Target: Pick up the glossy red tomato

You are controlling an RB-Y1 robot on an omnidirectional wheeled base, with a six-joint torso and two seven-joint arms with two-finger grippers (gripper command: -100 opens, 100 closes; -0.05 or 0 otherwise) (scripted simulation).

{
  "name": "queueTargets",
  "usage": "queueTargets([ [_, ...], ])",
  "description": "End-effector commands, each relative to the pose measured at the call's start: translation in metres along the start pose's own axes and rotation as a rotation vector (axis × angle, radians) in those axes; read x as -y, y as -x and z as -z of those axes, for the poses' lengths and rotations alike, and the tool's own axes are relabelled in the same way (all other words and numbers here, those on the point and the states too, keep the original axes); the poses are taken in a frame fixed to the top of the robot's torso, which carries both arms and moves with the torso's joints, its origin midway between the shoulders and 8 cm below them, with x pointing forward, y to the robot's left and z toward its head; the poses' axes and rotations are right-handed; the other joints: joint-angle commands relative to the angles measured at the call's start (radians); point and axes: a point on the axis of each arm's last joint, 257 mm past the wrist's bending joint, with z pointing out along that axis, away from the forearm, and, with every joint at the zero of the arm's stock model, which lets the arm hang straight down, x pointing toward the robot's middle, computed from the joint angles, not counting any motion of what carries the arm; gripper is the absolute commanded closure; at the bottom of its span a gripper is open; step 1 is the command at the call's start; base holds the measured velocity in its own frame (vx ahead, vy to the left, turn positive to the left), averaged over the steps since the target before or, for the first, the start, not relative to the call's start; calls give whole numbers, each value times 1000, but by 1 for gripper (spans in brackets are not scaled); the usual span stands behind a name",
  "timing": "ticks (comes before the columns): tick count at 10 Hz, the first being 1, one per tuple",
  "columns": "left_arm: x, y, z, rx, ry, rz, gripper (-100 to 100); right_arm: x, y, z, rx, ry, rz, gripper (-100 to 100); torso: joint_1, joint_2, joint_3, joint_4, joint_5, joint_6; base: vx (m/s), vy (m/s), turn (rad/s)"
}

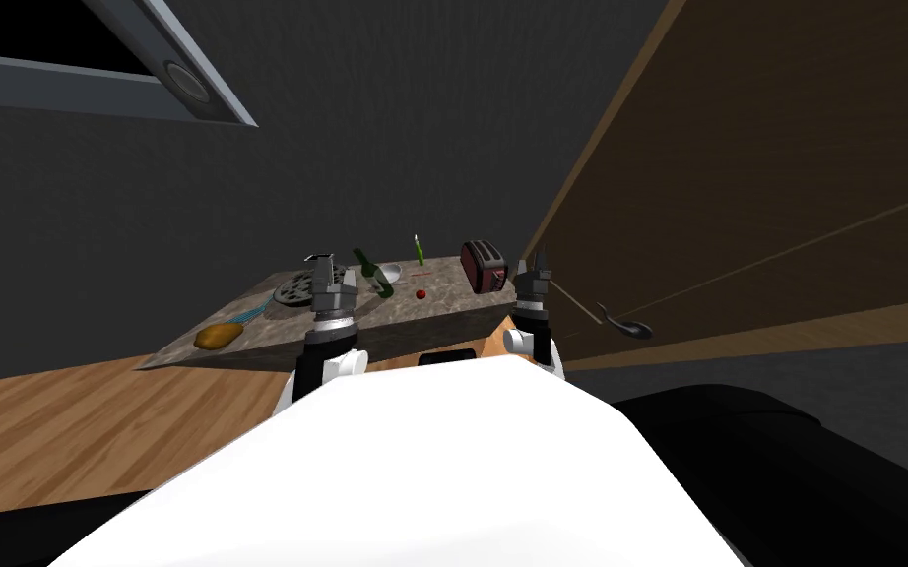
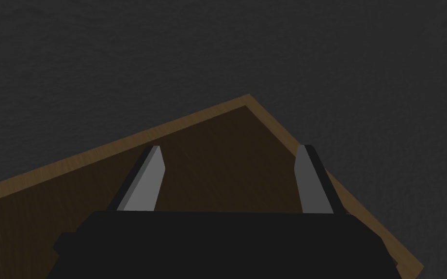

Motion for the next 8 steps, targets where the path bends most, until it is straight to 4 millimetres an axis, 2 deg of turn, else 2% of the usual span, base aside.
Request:
queueTargets([
  [1, -18, -3, 3, -35, 51, -16, -100, 0, 0, 0, 0, 0, 0, 0, 0, 0, 0, 0, 0, 0, -51, -69, -84],
  [5, -72, -9, 16, -127, 209, -68, -100, 0, 0, 0, 0, 0, 0, 0, -1, 1, 0, 0, 0, 0, -48, -86, -113],
  [6, -75, -9, 17, -128, 219, -68, -100, 0, 0, 0, 0, 0, 0, 0, -2, 0, 0, 0, 0, 0, -26, -65, -35],
  [8, -106, -8, 29, -174, 311, -103, -100, 0, 0, 0, 0, 0, 0, 0, 0, -1, 0, 0, 0, 0, -30, -71, -138],
])
